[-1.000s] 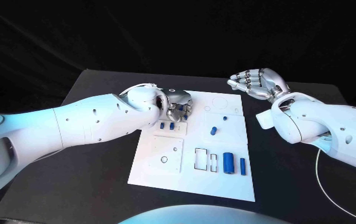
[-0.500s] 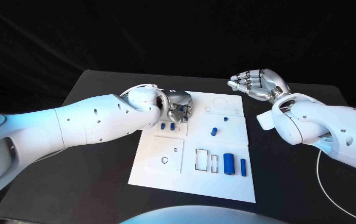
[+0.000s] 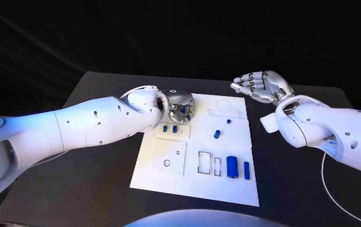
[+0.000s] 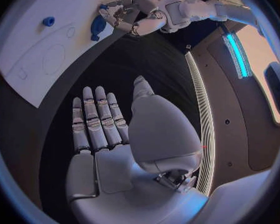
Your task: Assemble the parts on the task board
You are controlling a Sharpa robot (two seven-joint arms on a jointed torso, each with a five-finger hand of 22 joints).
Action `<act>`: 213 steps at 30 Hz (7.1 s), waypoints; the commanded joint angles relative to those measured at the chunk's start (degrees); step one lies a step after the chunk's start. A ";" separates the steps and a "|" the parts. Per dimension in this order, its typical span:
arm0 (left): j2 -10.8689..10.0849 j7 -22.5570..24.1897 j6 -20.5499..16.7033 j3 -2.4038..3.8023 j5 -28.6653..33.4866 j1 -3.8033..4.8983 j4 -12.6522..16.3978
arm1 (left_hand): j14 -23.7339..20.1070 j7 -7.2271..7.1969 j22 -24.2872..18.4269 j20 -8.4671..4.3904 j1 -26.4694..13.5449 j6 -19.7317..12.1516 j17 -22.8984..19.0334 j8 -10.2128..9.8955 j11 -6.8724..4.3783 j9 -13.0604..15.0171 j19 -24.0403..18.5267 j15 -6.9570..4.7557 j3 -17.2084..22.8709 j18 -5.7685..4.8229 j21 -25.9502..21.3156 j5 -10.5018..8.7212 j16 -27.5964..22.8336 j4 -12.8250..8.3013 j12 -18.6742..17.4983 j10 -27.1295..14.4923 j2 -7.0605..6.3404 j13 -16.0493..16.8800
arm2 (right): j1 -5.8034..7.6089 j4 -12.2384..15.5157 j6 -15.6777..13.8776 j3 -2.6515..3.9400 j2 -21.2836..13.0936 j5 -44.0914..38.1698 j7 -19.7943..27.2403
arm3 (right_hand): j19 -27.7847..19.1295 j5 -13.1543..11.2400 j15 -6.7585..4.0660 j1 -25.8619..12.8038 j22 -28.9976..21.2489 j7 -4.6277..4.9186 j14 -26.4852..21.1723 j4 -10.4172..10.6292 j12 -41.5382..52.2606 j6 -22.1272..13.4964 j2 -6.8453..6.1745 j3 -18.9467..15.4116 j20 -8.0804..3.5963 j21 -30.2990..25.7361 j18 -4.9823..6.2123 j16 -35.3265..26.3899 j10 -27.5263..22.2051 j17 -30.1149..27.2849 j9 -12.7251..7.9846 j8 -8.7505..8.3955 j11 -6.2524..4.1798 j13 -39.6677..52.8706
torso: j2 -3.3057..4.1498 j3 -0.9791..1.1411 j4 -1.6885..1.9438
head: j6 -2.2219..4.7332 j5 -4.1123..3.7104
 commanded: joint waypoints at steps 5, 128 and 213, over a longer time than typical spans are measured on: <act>-1.39 1.76 -3.68 0.54 2.25 0.02 1.90 | 0.72 0.46 1.14 -0.08 -0.43 0.26 0.41 -0.76 0.25 0.18 0.80 0.13 0.52 0.19 1.14 0.17 0.49 -0.62 -1.19 0.93 0.00 -0.20 | 0.00 0.03 0.27 0.01 0.10 -0.93 0.08 | 0.05 -0.11 -0.05 0.05 -0.10 3.19 0.20 -0.11 -0.17 0.41 0.42 -0.14 0.05 0.15 0.09 0.02 0.41 -0.09 -0.08 -0.01 -0.05 -0.09 | -0.05 -0.02 0.01 | 0.18 0.00; -7.75 -0.72 4.71 2.01 4.92 -0.95 2.89 | -0.26 0.45 -0.73 0.25 -4.92 -3.45 -1.91 -6.76 0.25 -0.20 -0.82 0.28 -0.79 0.48 -0.53 -0.17 0.64 0.15 -7.31 2.96 -1.86 0.45 | -0.02 -0.05 -0.78 0.01 -0.25 -0.03 1.12 | -1.57 -0.15 0.17 -0.57 -0.92 3.39 -0.41 0.13 -0.70 0.19 0.67 -0.79 0.05 -0.26 -0.13 -0.43 0.16 -0.43 -0.42 -0.33 0.15 -0.12 | 0.02 0.02 0.02 | -0.26 -0.20; -19.23 24.81 -5.30 4.28 78.39 -0.98 8.29 | -11.24 2.68 -4.82 1.55 -3.35 -2.52 -23.26 -5.58 2.53 -1.12 -5.08 1.94 -0.65 0.82 -5.14 -0.14 -11.42 -2.17 -4.55 -3.43 0.53 0.50 | -2.74 1.20 16.18 0.03 2.02 -65.44 -23.06 | 32.04 -1.15 -9.73 4.14 20.54 -2.49 32.00 -5.59 -12.32 12.66 -13.56 29.03 -10.71 33.59 0.65 55.81 15.52 41.95 -0.60 -3.38 -6.38 0.51 | 0.07 0.00 0.02 | 0.64 -4.04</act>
